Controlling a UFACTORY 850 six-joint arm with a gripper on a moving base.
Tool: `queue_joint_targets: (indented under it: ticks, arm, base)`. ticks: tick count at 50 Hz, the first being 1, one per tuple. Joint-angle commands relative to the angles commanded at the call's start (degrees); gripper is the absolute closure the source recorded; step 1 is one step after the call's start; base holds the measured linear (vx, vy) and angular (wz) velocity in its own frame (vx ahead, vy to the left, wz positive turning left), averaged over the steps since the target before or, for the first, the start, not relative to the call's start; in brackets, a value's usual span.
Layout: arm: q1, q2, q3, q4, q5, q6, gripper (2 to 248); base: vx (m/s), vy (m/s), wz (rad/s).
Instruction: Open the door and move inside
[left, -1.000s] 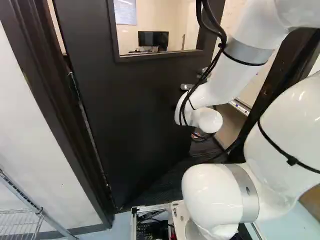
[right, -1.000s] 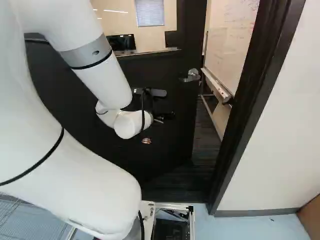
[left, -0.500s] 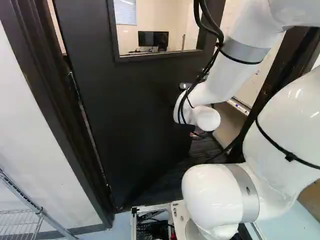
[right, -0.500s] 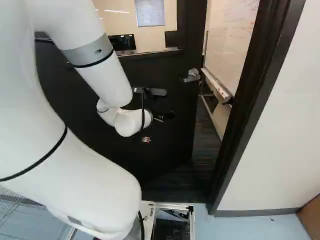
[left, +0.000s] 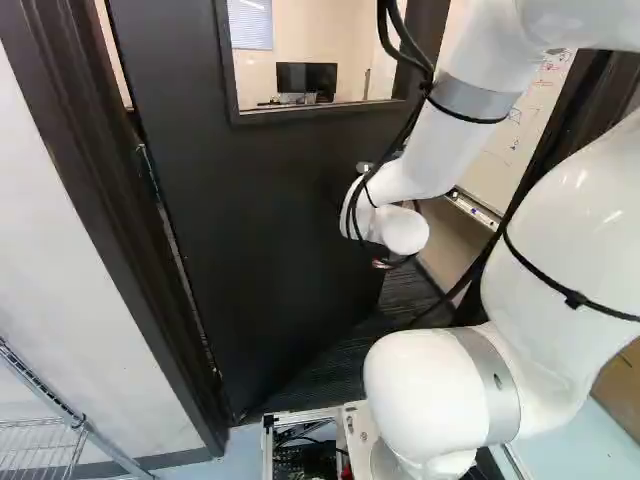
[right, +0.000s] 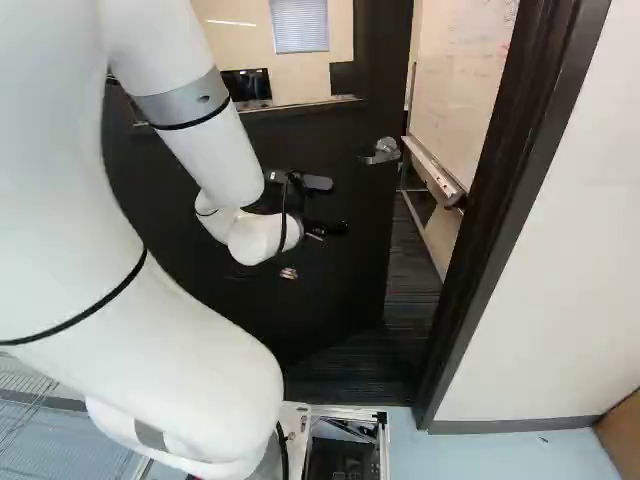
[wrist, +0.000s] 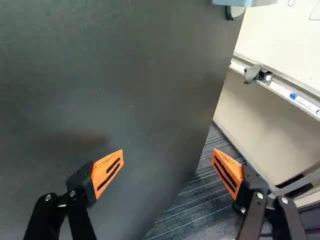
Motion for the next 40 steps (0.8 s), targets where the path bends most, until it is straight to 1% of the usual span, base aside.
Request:
queue_joint_targets:
  ticks: [21,40]
  arm:
    - [3.3,-1.8,-1.8,5.1,0.0,0.0,3]
    - [6.9,-3.3,-3.2,5.6,0.0,0.0,3]
  base:
    - [0.0,0.0,0.0]
    - [0.0,0.0,0.0]
